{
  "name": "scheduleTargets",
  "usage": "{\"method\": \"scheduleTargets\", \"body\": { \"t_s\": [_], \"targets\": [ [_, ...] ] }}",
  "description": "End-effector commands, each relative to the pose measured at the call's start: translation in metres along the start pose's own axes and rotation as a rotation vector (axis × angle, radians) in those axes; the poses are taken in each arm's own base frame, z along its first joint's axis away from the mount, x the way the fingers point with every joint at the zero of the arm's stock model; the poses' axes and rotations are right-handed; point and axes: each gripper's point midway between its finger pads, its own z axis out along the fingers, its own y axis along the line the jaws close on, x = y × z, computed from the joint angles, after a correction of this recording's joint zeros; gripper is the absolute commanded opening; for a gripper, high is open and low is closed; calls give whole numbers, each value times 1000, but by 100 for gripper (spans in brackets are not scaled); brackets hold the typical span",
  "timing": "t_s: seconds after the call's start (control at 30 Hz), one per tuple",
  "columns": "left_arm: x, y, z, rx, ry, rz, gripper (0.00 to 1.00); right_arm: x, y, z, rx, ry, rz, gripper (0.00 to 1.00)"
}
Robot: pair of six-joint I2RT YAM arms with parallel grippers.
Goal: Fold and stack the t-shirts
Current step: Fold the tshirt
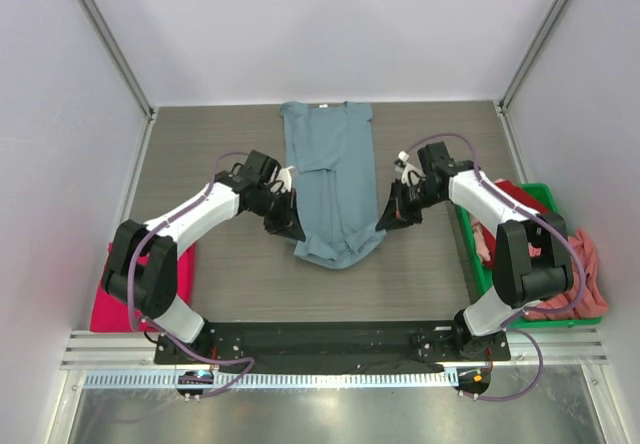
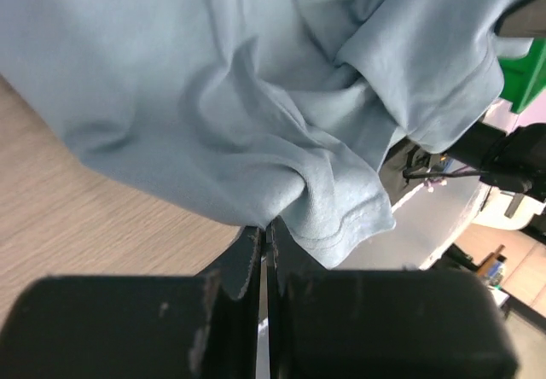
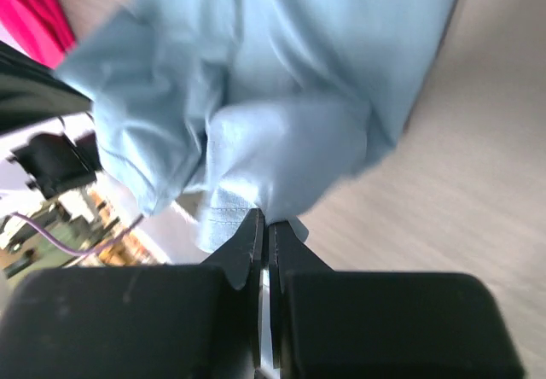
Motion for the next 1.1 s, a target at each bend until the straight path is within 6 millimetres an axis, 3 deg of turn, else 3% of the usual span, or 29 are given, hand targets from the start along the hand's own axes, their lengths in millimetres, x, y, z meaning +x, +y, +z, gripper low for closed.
{"method": "scheduleTargets", "body": {
  "t_s": [0.0, 0.1, 0.2, 0.33, 0.57, 0.7, 1.07],
  "targets": [
    [-29, -12, -21, -1, -82, 89, 0, -30, 23, -21, -38, -86, -95, 1],
    [-66, -9, -34, -17, -176, 80, 0, -56, 31, -22, -41, -124, -130, 1],
    [-94, 2, -36, -42, -215, 61, 0, -84, 42, -26, -50, -171, -172, 1],
    [-131, 2, -41, -55, -260, 82, 0, -121, 43, -22, -44, -199, -202, 1],
    [-166, 16, -24, -85, -276, 102, 0, -173, 36, -11, -21, -248, -247, 1],
    [-183, 33, -12, -118, -273, 98, 0, -200, 33, -5, -11, -280, -268, 1],
    [-226, 58, -7, -181, -322, 111, 0, -243, 24, 12, 14, -313, -295, 1]
  ]
}}
